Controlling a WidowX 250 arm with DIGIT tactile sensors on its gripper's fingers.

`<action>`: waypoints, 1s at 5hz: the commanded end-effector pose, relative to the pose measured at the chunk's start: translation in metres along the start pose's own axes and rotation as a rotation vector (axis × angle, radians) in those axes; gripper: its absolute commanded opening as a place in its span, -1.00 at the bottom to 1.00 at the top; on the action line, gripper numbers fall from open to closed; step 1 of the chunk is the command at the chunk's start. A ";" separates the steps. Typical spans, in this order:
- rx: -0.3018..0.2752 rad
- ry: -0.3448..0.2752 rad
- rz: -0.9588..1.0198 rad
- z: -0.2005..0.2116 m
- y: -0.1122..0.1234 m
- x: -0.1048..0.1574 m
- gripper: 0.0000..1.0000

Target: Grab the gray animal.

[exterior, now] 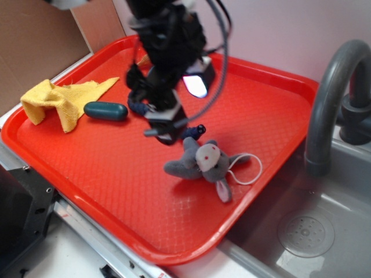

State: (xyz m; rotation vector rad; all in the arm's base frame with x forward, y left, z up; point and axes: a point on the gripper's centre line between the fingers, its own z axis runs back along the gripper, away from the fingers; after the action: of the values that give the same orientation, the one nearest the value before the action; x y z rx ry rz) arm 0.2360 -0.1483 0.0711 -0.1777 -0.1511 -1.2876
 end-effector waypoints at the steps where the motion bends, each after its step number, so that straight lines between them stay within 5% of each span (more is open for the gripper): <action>1: 0.013 0.033 -0.114 -0.016 -0.019 0.024 1.00; 4: -0.055 0.181 -0.069 -0.057 -0.027 0.017 1.00; 5: -0.053 0.241 -0.078 -0.066 -0.029 0.017 -0.50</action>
State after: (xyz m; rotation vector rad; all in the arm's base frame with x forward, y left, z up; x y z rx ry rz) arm 0.2324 -0.1841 0.0164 -0.0580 0.0561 -1.3775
